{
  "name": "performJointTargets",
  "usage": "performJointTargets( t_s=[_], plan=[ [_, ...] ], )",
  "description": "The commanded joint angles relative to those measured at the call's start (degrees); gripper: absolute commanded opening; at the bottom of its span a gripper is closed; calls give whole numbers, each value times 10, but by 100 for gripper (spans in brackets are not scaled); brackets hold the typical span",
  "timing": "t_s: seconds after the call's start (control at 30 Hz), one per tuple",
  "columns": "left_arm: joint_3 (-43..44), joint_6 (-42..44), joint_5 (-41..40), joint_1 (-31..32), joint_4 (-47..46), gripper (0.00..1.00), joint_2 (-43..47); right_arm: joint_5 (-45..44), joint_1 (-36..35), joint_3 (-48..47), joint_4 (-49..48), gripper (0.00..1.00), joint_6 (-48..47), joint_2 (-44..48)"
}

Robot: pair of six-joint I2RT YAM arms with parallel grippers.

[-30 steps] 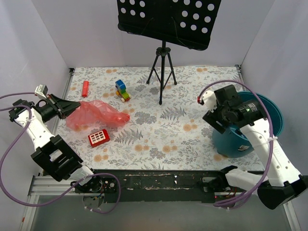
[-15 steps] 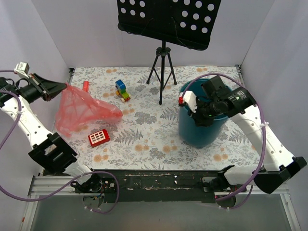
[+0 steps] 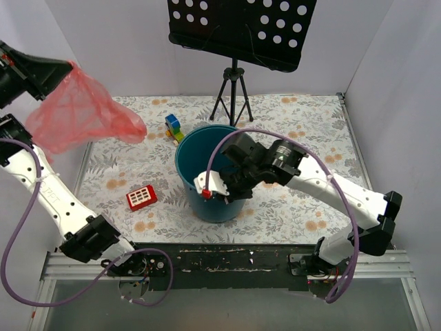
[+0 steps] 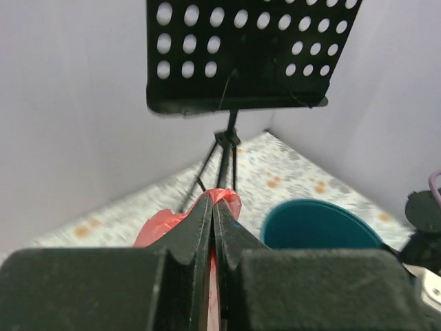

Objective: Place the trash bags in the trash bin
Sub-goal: Move the trash bin to the center of the board, then place the trash bag in the trash bin.

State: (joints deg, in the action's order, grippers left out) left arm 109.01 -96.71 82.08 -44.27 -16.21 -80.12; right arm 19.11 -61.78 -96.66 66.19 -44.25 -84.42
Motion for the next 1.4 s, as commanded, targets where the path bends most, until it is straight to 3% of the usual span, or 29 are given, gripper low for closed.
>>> performJointTargets(
  t_s=[0.0,0.03,0.1,0.13,0.17,0.33,0.47,0.67,0.8,1.07,1.17,1.23,1.3,1.37],
  plan=[
    [144,-85,-54,46,-201,0,-58,-65,-16,24,-96,1,-30,-19],
    [184,-75,-54,72,-195,0,-69,-78,-16,29,-105,4,-16,-22],
    [236,-50,-54,123,-179,0,-86,-97,-15,38,-139,41,5,-18],
    [251,-37,-57,152,-165,0,-89,-109,-16,41,-154,74,13,-12],
    [262,-24,-58,174,-153,0,-90,-120,-15,44,-177,85,21,-3],
    [261,20,-42,279,-103,0,-87,-135,-12,15,-225,87,33,70],
    [256,70,-61,357,-69,0,-86,-222,3,35,-244,88,39,138],
    [286,163,-83,494,9,0,-121,-314,131,100,-358,89,35,215],
    [305,214,-75,568,43,0,-163,-308,177,100,-353,89,61,219],
    [155,274,-18,675,45,0,-169,-307,227,118,-372,88,71,240],
    [112,310,-36,683,58,0,-163,-305,236,128,-383,88,70,246],
    [154,385,-58,679,134,0,-180,-309,239,126,-392,87,69,245],
    [182,531,-126,680,243,0,-188,-308,240,121,-401,87,70,240],
    [157,646,-184,680,244,0,-170,-304,240,115,-408,87,72,234]
  ],
)
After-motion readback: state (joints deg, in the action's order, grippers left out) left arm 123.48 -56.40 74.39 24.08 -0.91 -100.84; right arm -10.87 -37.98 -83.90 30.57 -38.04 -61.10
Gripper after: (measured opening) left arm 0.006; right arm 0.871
